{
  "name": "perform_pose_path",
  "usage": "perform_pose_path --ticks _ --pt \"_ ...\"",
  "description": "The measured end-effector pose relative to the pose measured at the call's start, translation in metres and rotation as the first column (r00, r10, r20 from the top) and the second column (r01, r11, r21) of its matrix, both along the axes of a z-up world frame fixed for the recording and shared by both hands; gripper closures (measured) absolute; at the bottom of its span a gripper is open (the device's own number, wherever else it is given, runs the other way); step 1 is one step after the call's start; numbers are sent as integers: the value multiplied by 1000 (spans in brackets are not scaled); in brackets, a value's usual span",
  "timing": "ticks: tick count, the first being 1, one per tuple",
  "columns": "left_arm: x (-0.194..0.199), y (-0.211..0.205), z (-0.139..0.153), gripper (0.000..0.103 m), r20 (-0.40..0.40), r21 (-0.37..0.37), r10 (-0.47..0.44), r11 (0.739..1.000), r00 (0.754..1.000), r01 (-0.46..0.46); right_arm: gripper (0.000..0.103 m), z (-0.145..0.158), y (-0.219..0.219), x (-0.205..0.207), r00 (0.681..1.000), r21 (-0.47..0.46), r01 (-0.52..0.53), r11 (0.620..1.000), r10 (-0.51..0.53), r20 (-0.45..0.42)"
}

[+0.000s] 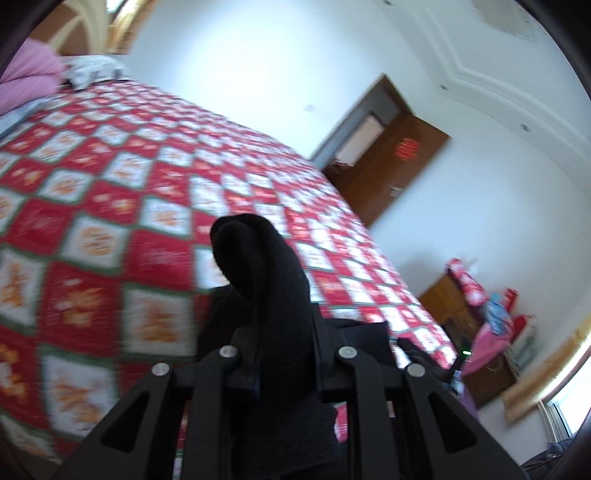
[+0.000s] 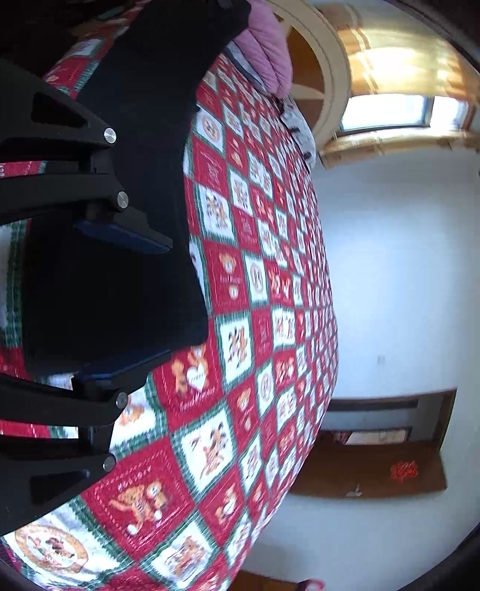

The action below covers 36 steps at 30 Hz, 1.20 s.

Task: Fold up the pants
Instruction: 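Grasp the pants end with the left gripper and lift it, then fold the held end over the pants with the left gripper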

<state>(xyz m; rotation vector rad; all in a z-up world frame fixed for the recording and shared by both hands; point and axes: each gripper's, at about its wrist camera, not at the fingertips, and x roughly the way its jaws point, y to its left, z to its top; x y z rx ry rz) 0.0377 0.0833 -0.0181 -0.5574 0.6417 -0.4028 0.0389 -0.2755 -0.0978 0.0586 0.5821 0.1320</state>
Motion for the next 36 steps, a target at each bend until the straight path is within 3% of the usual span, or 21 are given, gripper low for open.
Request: perform_pose_path --ticks 9,20,27,30,32,36 --pt "47 -109 16 83 -15 81 -180 980 984 181 49 4 -56 7 983 83 182 980 -180 -31" --pt "94 -207 -18 83 -137 167 -265 944 954 286 49 -1 -77 9 971 149 240 959 -237 -38" --pt "108 -265 -47 80 -166 291 -285 900 944 323 49 1 -90 8 964 197 265 944 -263 -36" --pt "111 -286 -57 63 -190 282 -315 890 930 359 49 -1 -94 9 963 221 268 938 -265 -44" --pt "107 -292 -54 40 -167 243 -335 897 927 368 49 -1 -96 9 963 226 269 936 -266 -44" --pt "93 -287 -32 35 -71 210 -369 903 927 375 49 0 -102 7 958 237 283 929 -283 -32"
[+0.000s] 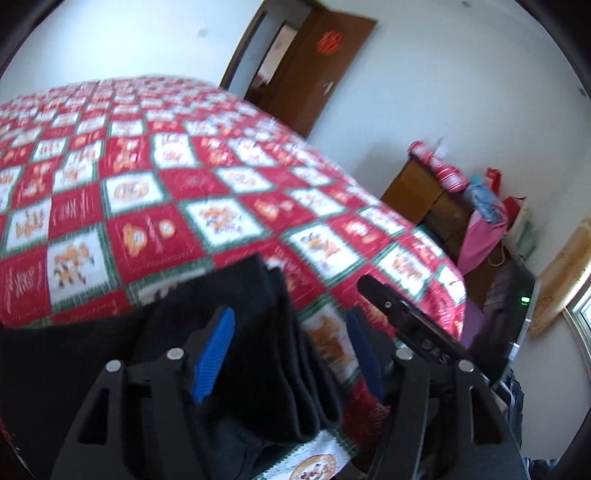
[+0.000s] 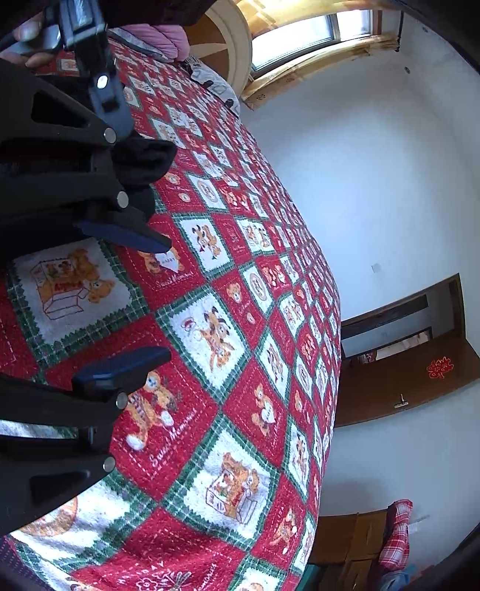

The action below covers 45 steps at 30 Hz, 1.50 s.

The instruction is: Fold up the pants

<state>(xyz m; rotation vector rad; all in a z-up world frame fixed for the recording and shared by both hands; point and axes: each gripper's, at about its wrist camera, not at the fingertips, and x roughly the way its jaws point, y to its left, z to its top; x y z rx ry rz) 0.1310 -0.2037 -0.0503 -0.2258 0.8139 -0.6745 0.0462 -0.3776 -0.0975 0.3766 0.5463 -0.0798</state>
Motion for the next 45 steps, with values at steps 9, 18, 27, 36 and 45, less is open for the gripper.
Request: perform_pose_path --ticks 9,18,27,36,45 --pt "-60 101 -3 10 199 153 236 951 951 -268 49 44 23 -21 984 56 -159 986 154 86" --pt "-59 152 -56 10 98 154 367 913 925 -379 54 20 115 -31 930 -116 -358 927 342 -138" --pt "-56 145 -81 0 65 188 354 914 933 -360 89 -12 59 -31 921 39 -331 943 332 -204" --pt "-60 143 -81 0 108 203 346 910 932 -361 89 -28 48 -17 908 36 -302 953 299 -294" --pt "-44 159 -44 0 246 211 404 865 881 -455 59 31 67 -43 976 -201 -216 955 208 -62"
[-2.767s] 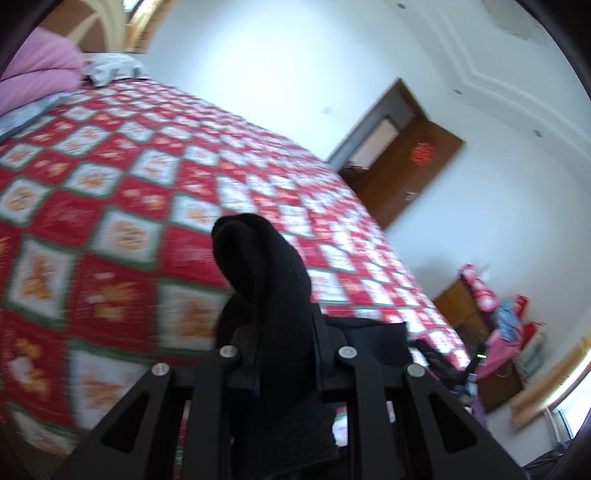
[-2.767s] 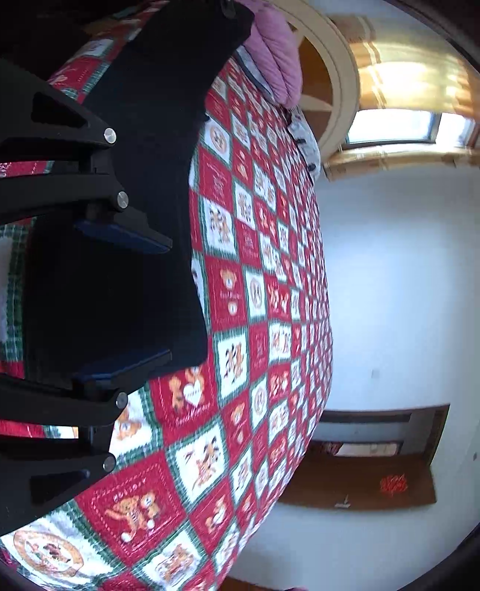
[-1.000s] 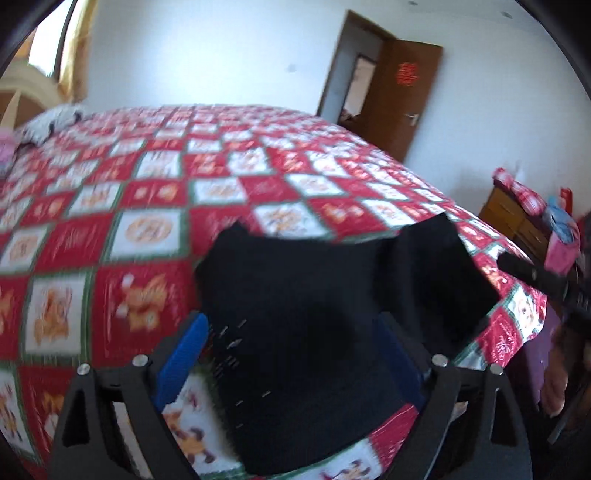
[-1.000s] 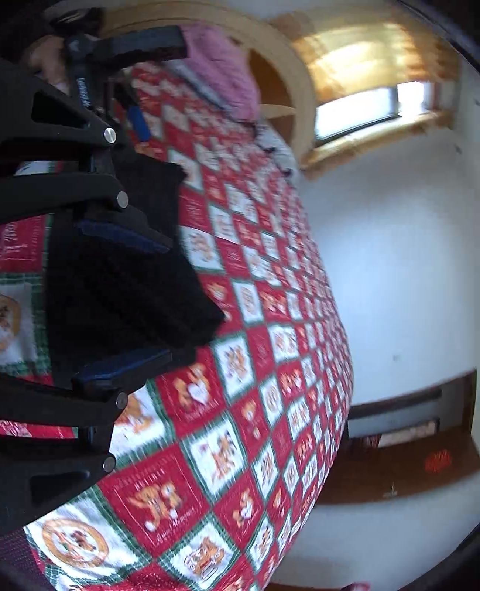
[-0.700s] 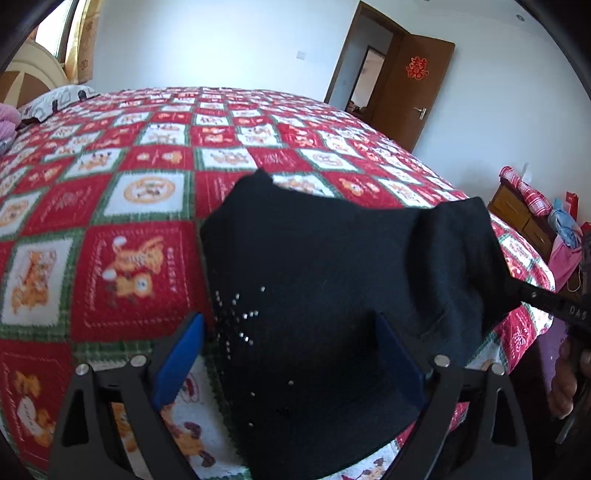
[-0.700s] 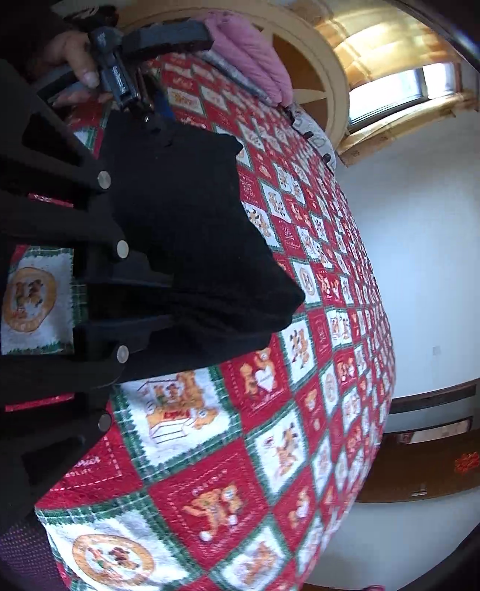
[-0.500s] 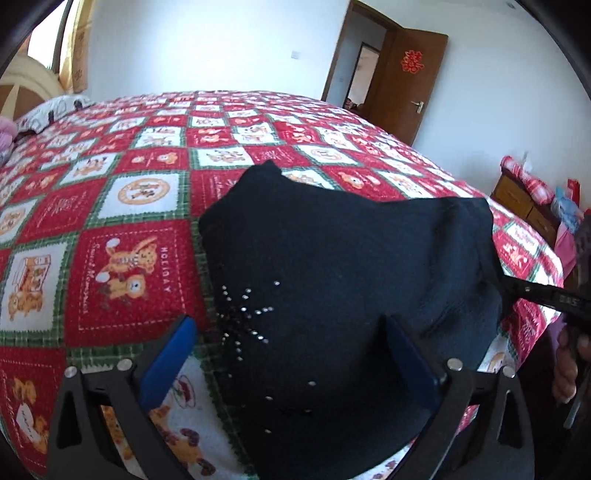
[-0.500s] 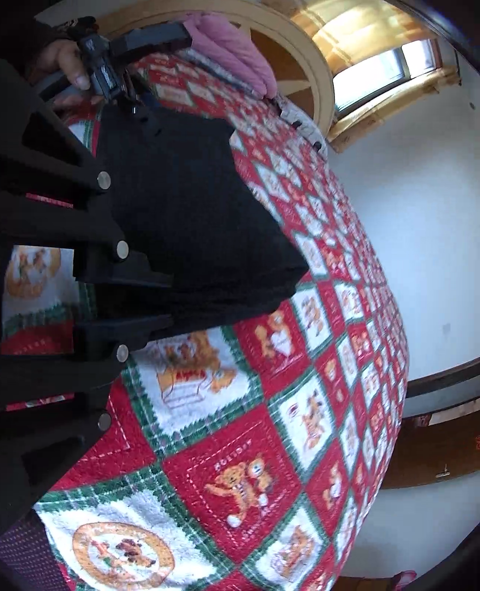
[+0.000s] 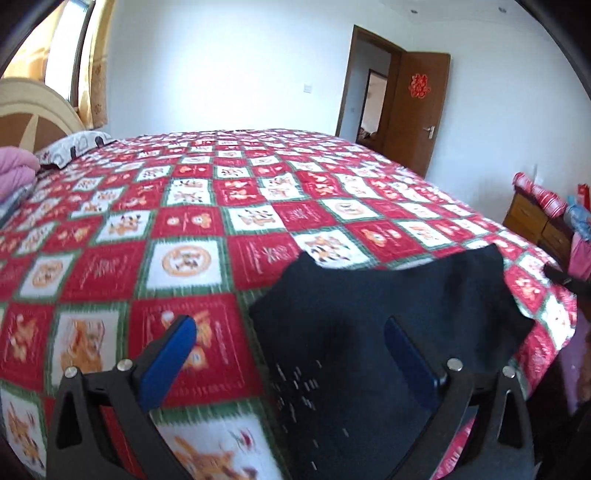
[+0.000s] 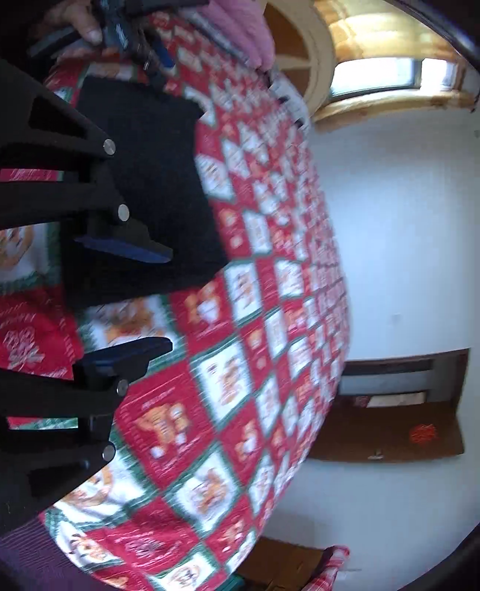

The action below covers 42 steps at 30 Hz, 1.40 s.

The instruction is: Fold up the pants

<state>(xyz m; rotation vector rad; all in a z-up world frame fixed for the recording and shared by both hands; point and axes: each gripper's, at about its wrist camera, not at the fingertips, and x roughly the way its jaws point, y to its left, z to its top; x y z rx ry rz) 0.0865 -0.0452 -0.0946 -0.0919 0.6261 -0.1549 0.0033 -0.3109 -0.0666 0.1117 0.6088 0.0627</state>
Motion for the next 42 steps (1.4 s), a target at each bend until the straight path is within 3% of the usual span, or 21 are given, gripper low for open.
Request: perform_pose_path --ticks 3,6,8,10,11,13,15,19,25,33,37,42 --pt "22 -6 -7 0 -24 55 18 998 1000 -17 59 8 23 10 987 123 -162 979 158 42" --pt "35 -5 -15 0 -52 91 42 995 998 -37 59 -5 56 33 953 150 -302 941 302 26" --pt "43 1 -23 0 -87 102 75 993 993 -66 59 -21 67 51 956 125 -284 951 291 -42" --pt "49 10 -34 0 -141 40 68 997 988 -63 59 -45 57 69 968 94 -183 979 196 -158" --pt "50 13 -36 0 -150 11 66 998 987 -65 59 -53 43 71 969 130 -155 979 176 -173" --pt "45 13 -35 0 -129 3 65 998 990 -65 60 -58 23 69 965 224 -168 960 206 -161" --pt "39 12 -33 0 -129 -18 63 998 990 -66 59 -54 13 63 965 254 -178 951 219 -142" --pt "19 18 -21 0 -107 -69 70 995 992 -77 59 -44 4 35 983 228 -141 963 163 -82" --pt "-14 7 -2 0 -41 -62 34 997 999 -37 58 -37 17 0 970 165 -233 958 240 -23" --pt "-17 -16 -23 0 -121 -39 -34 999 992 29 57 -52 45 -8 956 36 -282 959 284 -73" --pt "-18 -18 -39 0 -157 -45 -47 998 987 41 57 -65 42 -1 955 37 -265 963 268 -126" --pt "-21 -21 -42 0 -141 -28 -49 999 989 45 57 -73 38 3 951 54 -265 963 270 -149"
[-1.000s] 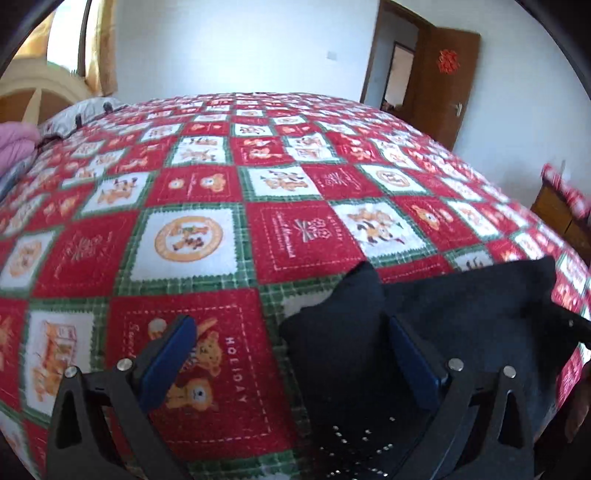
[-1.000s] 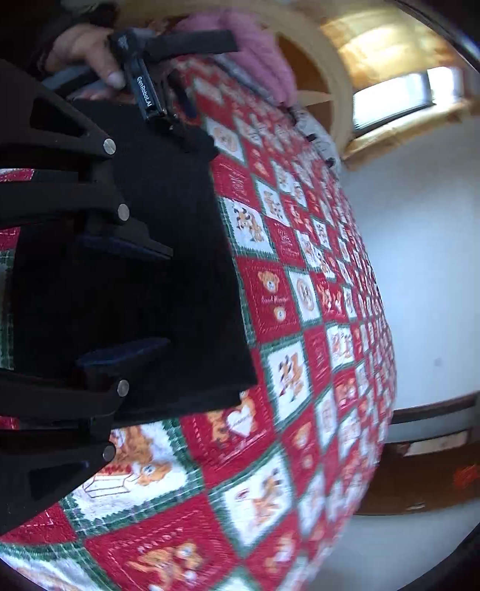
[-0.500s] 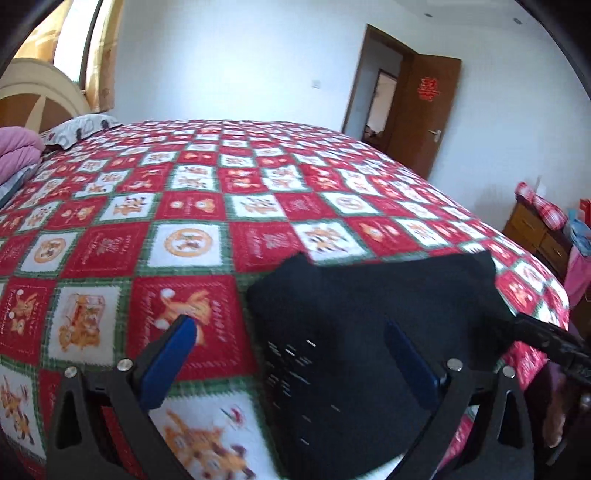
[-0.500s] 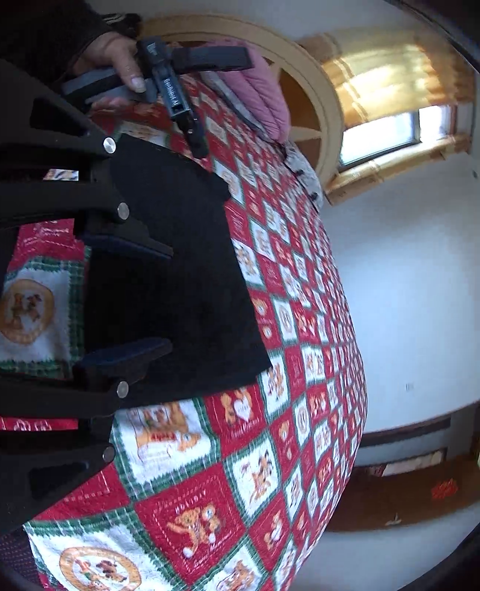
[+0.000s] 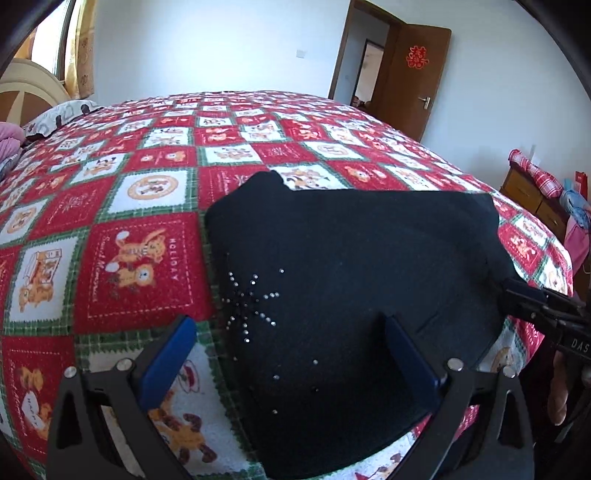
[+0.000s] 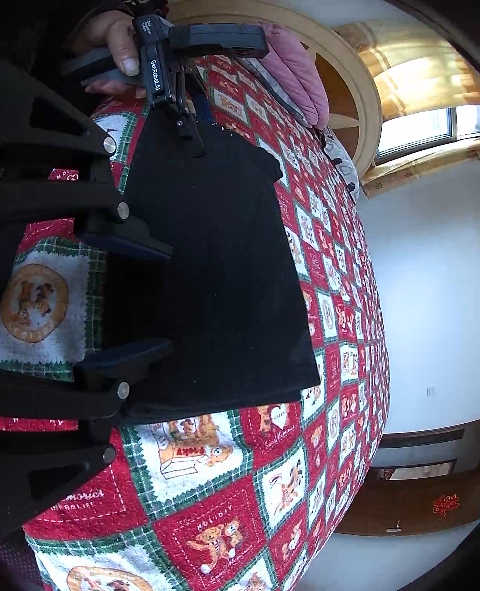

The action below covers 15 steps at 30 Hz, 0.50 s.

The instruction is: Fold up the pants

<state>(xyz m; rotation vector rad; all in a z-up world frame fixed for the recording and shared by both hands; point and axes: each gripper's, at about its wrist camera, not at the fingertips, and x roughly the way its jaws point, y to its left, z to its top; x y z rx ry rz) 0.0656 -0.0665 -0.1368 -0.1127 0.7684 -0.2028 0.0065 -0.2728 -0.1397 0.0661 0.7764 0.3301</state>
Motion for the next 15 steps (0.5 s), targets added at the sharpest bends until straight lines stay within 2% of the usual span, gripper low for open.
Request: perform_pose_path --ticks 6,15 --pt "0 0 1 0 -2 0 -7 1000 1000 7 57 -3 -1 2 1000 -5 -10 1000 10 -8" --pt "-7 7 7 0 -19 -20 2 1000 1000 -3 57 9 -7 -2 1000 49 -1 999 0 13"
